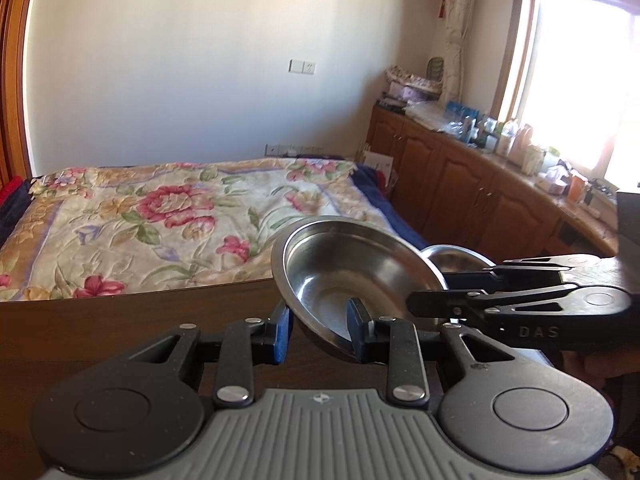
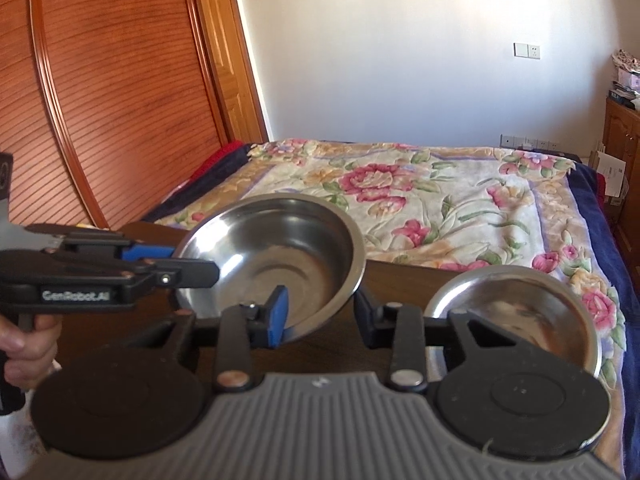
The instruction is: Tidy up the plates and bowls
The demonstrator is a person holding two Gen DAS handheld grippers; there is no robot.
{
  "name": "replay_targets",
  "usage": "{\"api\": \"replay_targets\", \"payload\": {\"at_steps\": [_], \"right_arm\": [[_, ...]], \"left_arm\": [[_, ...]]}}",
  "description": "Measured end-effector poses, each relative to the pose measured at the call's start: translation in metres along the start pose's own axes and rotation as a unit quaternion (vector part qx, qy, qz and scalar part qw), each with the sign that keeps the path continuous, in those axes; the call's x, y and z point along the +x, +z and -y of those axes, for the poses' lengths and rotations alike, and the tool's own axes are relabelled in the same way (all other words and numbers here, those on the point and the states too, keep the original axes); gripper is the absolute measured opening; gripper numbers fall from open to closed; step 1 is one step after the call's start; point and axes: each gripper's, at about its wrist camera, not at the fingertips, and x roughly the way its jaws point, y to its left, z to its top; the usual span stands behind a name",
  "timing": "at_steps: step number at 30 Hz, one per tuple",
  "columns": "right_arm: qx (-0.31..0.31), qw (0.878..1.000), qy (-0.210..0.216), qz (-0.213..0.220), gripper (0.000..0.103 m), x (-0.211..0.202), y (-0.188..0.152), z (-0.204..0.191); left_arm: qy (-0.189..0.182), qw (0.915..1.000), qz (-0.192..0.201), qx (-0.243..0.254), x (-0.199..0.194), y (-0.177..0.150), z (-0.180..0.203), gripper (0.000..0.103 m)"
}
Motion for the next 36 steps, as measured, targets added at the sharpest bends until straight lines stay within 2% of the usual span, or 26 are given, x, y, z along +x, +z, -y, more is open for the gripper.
{"api": "replay_targets", "payload": {"at_steps": [12,20,30,36], "right_arm": [[-0.003,1.000,0.005,0.019,0.037,-0.051,-0.007,-0.013],[0.016,0.999,0.027,0.010,0.037,-0.077,-0.031,-0.023],[0.005,1.000,0.026,0.005,0.037,-0.103,-0.063,-0.045],[0.011,1.000,0.028,-0.003,0.037,-0.114,-0.085,-0.051]], "left_arm": [[-0.025,0.9995,0.017,0.009,-0.052,-0.017,0.025,0.031],[-0.042,0.9990,0.011,0.002,-0.080,-0.043,0.029,0.031],[-0.044,0.9988,0.004,0.019,-0.105,-0.082,0.044,0.031],[-0.057,0.9983,-0.005,0.010,-0.115,-0.101,0.044,0.031]]}}
